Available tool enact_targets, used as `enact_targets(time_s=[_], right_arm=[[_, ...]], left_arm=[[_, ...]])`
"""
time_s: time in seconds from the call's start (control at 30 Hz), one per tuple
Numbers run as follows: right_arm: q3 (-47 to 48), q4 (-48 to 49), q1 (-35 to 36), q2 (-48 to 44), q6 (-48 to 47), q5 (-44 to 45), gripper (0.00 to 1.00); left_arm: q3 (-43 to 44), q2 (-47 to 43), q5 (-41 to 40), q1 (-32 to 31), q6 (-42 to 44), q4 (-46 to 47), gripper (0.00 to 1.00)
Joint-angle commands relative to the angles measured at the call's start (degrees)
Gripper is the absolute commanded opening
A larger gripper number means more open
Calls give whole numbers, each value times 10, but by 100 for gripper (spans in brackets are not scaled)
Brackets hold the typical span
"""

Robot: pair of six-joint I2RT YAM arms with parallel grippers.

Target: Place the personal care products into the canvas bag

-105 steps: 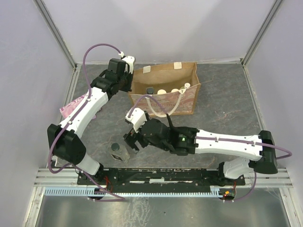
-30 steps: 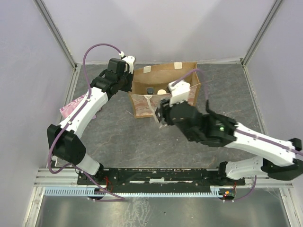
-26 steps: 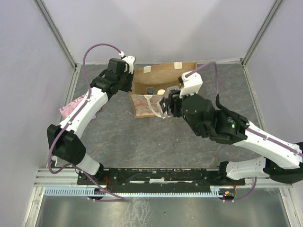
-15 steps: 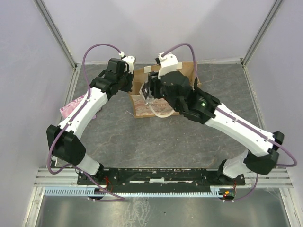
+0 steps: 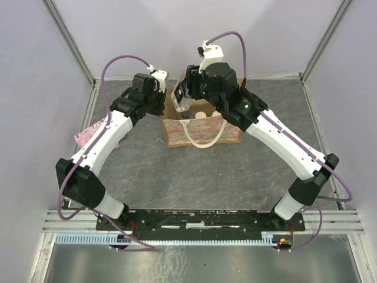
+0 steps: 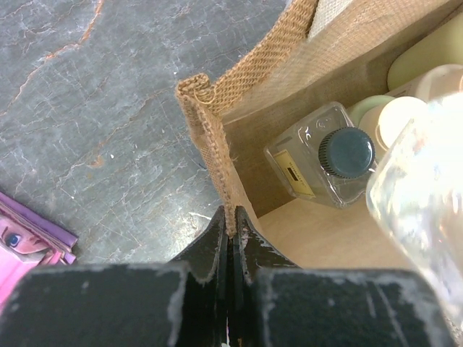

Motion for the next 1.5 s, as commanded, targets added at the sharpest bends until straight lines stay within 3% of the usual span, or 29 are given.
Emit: enact_targets(time_s=[0.0,0.63,1.03,1.23,1.47], right_arm=[[29,130,-23,-11,40,-15,0],[11,164,-27,70,163,-70,0],[14,138,29,119,120,40,0],[51,117,76,164,47,121,0],[36,121,89,180,36,151,0]], left_arm=[[6,-37,7,6,11,13,3],[-3,-40,10,6,4,20,3],[-3,-37,11,6,3,21,3],[-4,-35,11,6,3,21,3],[-5,-37,9,6,3,20,3]])
